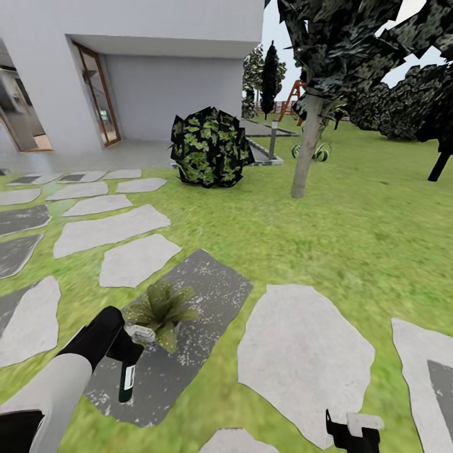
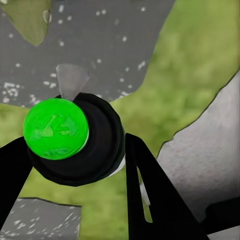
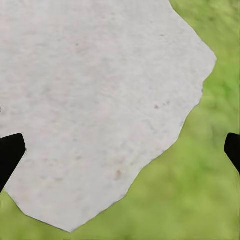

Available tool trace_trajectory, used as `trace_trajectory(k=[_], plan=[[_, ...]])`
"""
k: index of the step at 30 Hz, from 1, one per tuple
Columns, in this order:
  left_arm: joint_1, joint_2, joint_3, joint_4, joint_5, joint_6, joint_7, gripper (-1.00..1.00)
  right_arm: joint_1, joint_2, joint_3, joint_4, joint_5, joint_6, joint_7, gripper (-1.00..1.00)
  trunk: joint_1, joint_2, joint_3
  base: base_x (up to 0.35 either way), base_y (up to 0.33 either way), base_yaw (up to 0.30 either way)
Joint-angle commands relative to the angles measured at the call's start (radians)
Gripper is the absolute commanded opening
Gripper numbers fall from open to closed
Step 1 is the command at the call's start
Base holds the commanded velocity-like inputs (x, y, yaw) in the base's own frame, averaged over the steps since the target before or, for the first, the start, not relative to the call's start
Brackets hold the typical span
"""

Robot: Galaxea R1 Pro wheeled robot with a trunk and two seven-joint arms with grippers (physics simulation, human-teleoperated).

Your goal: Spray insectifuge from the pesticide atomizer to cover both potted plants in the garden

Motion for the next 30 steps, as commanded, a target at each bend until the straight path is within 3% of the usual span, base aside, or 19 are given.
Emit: trace_trajectory(k=[1, 16, 30], plan=[[0.000, -0.001, 0.004, 0.002, -0.011, 0.003, -0.010, -1.00, -0.001, 0.000, -0.004, 0.001, 0.011, -0.003, -0.006, 1.00, 0.000, 0.000, -0.001, 0.001, -0.002, 0.194], [0.000, -0.001, 0.004, -0.002, -0.010, 0.003, -0.011, -1.00, -0.001, 0.000, -0.004, 0.001, 0.011, -0.003, -0.005, 1.00, 0.000, 0.000, -0.001, 0.004, -0.013, 0.264], [0.000, -0.001, 0.004, -0.002, -0.010, 0.003, -0.011, -1.00, -0.001, 0.000, -0.004, 0.001, 0.011, -0.003, -0.005, 1.00, 0.000, 0.000, -0.001, 0.079, -0.251, 0.021]])
